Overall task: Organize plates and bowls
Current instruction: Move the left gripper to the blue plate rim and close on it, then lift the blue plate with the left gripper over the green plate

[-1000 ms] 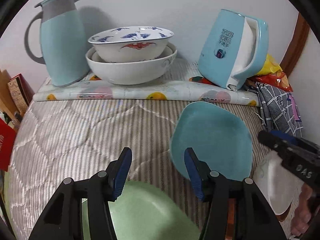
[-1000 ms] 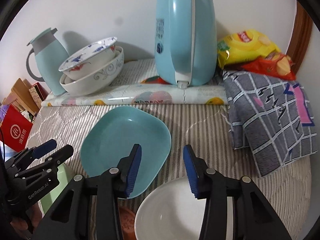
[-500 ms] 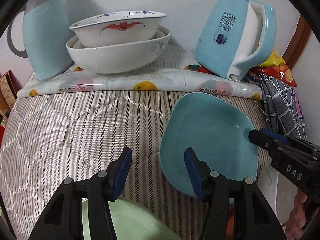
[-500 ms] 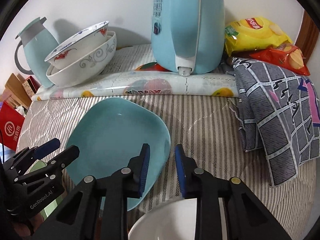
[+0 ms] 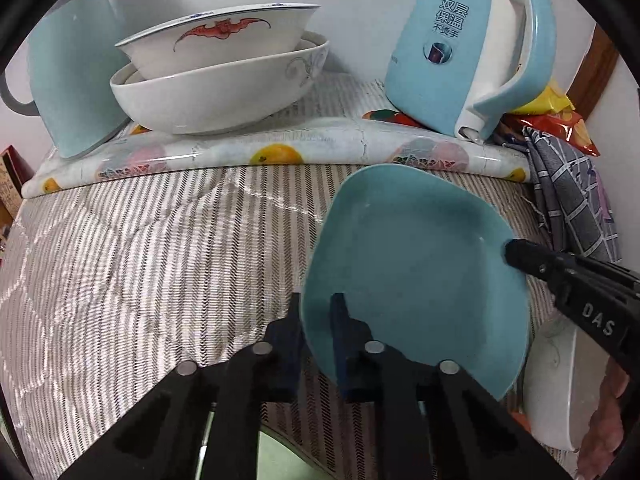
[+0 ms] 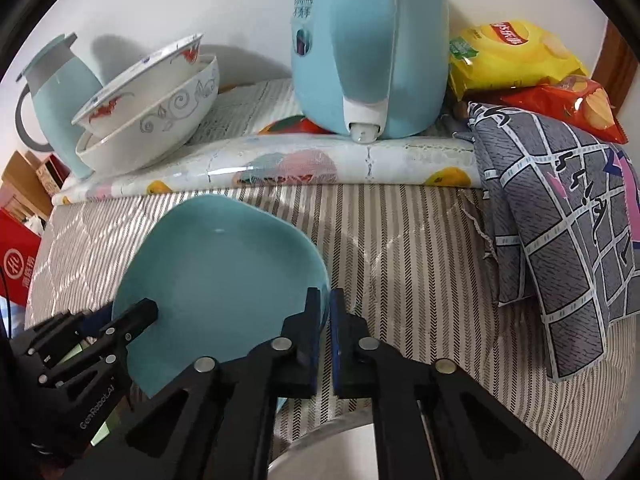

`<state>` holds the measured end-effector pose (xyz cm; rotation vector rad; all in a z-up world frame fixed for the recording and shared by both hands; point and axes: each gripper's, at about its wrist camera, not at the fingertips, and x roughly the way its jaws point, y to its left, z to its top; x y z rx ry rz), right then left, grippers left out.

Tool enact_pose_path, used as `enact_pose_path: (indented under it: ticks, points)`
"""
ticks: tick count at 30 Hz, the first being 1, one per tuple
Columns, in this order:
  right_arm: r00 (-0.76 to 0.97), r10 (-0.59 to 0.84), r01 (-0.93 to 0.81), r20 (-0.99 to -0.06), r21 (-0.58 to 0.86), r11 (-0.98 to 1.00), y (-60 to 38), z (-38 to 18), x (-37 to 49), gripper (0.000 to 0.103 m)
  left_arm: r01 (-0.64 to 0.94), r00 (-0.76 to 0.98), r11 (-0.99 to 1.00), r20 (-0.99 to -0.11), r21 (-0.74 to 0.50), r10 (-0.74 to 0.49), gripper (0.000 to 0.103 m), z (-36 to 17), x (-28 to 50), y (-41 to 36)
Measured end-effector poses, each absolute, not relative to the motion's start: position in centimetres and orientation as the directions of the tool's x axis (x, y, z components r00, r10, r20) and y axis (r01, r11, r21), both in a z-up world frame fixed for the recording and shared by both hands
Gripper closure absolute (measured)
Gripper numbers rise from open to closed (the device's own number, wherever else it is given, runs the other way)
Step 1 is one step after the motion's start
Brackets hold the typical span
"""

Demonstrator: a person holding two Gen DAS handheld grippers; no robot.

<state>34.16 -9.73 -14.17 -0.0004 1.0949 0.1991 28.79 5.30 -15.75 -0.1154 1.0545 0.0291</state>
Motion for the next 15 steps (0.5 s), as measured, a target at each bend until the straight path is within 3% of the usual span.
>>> enact_pose_path:
  ticks: [15]
  points:
    - [0.508, 0.165, -0.161, -0.845, 0.095, 0.982, -10.7, -10.7, 31.9, 0.099, -0.073, 0.552, 0.991, -0.832, -0.108, -0.050, 0.093, -12.5, 27.2, 5.7]
